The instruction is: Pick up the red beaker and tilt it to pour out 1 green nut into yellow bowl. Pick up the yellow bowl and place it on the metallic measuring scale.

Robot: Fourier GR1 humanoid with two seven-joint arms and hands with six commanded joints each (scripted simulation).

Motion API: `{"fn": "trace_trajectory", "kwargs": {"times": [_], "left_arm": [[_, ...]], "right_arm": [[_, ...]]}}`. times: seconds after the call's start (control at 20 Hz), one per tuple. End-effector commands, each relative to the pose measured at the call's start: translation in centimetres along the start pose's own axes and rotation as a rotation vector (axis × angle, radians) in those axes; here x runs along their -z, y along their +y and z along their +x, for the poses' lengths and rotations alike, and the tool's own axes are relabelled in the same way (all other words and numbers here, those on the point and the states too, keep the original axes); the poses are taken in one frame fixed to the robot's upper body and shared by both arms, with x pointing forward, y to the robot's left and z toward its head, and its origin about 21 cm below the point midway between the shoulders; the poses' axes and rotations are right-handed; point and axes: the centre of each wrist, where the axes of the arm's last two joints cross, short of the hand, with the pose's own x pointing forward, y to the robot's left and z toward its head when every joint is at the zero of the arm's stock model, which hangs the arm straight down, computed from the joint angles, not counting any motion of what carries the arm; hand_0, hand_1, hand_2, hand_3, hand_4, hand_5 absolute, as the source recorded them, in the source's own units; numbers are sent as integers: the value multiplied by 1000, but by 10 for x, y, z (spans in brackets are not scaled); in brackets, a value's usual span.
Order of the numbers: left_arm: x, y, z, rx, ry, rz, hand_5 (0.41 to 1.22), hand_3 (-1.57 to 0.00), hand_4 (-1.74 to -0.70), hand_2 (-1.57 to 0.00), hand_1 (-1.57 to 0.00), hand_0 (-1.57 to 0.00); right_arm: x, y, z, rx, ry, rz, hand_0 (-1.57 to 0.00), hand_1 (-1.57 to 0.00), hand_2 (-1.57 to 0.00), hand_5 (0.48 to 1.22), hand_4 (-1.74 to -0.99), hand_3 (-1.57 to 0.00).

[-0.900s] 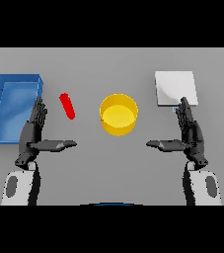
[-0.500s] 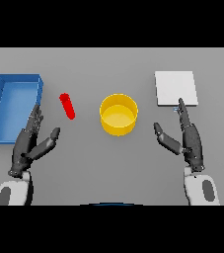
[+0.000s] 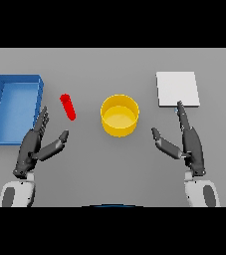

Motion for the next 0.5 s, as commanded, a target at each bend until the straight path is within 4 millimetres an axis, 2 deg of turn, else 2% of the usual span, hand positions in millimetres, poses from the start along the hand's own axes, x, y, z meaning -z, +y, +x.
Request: {"fn": "trace_trajectory", "kwargs": {"times": [0.0, 0.1, 0.45], "left_arm": [[9, -5, -3, -1, 0, -9, 611, 1, -1191, 1, 1, 1], [24, -7, -6, 13, -1, -13, 622, 1, -1219, 1, 1, 1], [66, -15, -18, 42, 7, -18, 668, 1, -1262, 1, 1, 1]], "right_arm": [[0, -1, -3, -10, 12, 0, 1, 1, 1, 617, -1230, 1], [-1, -3, 2, -16, -8, -4, 1, 1, 1, 627, -1246, 1], [0, -4, -2, 7, -7, 7, 1, 1, 1, 634, -1278, 1]]}}
